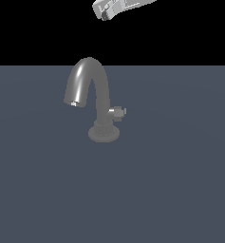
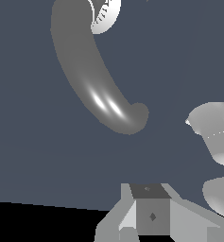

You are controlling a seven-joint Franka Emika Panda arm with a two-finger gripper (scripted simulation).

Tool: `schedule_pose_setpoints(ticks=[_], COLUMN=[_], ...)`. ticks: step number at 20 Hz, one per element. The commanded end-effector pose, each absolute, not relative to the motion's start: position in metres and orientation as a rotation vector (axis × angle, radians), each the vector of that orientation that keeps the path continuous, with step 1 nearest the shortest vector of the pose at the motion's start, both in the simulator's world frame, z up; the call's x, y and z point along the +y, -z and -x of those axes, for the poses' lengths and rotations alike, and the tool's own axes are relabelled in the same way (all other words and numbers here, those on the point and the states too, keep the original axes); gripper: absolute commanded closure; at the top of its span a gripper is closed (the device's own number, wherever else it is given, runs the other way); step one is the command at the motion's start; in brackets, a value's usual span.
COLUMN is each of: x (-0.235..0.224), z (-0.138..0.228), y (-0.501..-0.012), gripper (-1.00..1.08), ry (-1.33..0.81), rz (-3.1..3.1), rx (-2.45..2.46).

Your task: Turn on the faucet by rotating a designated handle.

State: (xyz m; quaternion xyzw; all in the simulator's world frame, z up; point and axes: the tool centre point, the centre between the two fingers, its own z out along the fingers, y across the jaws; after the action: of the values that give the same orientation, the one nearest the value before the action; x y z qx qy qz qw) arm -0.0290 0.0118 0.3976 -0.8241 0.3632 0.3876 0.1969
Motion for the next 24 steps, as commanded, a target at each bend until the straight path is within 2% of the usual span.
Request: schedule_pose_setpoints(ticks=[1,13,24], x=[0.007,-0.017,-0.037], z=[0.016,-0.026,-0.042], y=[-0.385,-0.319,-0.245], gripper=[1.08,1.08,1.08], ry=[-1.142,-1.366,-1.517], rz=[2.217,1.768,1.304], rx=[1.077,1.323,1.503])
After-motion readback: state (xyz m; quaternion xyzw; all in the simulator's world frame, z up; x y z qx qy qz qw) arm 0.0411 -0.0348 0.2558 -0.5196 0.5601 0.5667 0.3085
